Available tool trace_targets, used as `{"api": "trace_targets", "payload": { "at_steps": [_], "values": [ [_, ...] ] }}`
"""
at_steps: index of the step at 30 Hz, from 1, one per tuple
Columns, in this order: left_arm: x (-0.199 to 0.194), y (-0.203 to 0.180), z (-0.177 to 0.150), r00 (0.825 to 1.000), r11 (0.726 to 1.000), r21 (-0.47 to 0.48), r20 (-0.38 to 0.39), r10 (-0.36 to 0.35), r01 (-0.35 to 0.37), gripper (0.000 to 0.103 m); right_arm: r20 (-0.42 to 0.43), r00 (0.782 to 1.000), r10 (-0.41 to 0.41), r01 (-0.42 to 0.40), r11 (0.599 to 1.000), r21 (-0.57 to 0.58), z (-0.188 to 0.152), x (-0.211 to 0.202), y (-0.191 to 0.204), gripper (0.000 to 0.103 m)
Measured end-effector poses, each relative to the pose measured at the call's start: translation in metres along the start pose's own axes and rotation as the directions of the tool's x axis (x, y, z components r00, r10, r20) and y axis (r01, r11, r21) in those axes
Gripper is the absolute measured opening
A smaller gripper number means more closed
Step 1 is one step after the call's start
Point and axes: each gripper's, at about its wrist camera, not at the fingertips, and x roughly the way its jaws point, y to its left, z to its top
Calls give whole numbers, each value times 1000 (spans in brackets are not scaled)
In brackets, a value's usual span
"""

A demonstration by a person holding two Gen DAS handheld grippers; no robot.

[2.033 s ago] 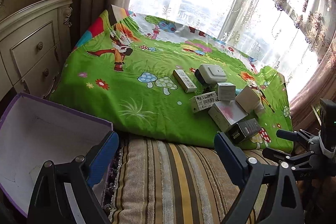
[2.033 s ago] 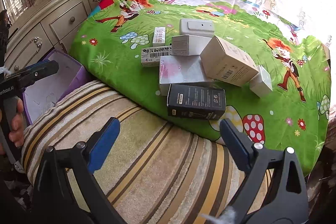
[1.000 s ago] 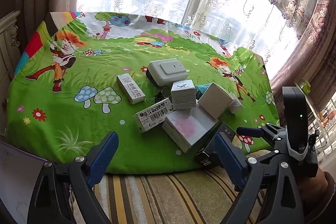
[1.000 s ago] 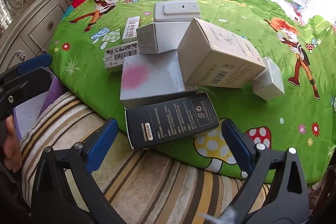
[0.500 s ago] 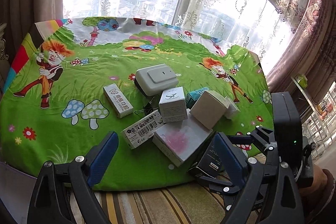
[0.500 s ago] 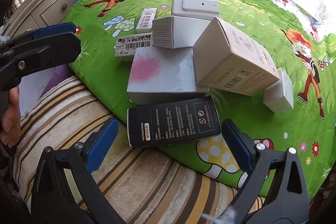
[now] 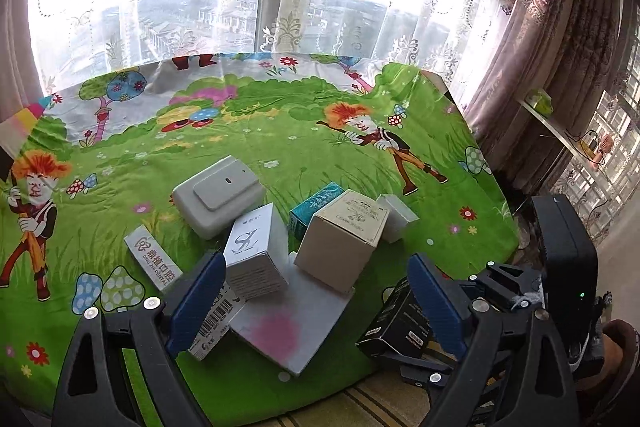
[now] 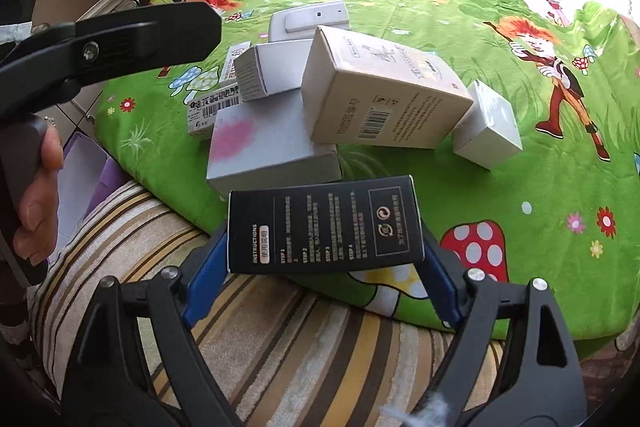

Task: Organize rigid objects
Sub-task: 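Grasp the black instruction box with the right tool, then grasp the tall cream box with left tool while right tool holds the black box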

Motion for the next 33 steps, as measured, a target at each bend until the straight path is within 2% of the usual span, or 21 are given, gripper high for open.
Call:
{"api": "trace_targets", "payload": {
  "at_steps": [2, 5, 9, 15, 18, 21, 23, 27, 33],
  "values": [
    [9, -10, 6, 1000, 998, 62, -12, -23, 24, 94, 38, 998, -42, 38, 995, 92, -2, -8, -17, 87],
    [26, -21, 15, 998, 987, 153, -46, -43, 49, 94, 70, 995, -66, 48, 972, 232, -5, -16, -44, 87],
    [47, -28, 22, 995, 969, 239, -95, -37, 58, 94, 97, 991, -93, 58, 947, 316, -7, -22, -60, 87],
    [79, -28, 26, 985, 956, 285, -170, -21, 69, 94, 95, 989, -116, 80, 944, 320, -7, -21, -60, 87],
    [90, -31, 24, 981, 947, 315, -196, -7, 69, 89, 95, 989, -117, 80, 940, 331, -8, -21, -62, 87],
    [97, -35, 22, 975, 940, 330, -223, -11, 86, 61, 89, 989, -116, 80, 940, 333, -8, -19, -62, 87],
    [98, -36, 21, 973, 938, 333, -232, -12, 91, 53, 89, 989, -120, 84, 938, 336, -8, -19, -63, 87],
    [89, -35, 20, 976, 942, 321, -214, -29, 98, 52, 90, 988, -125, 87, 937, 338, -9, -20, -63, 87],
    [58, -33, 20, 989, 961, 259, -137, -62, 96, 52, 99, 986, -136, 96, 936, 338, -10, -22, -60, 87]
  ]
}}
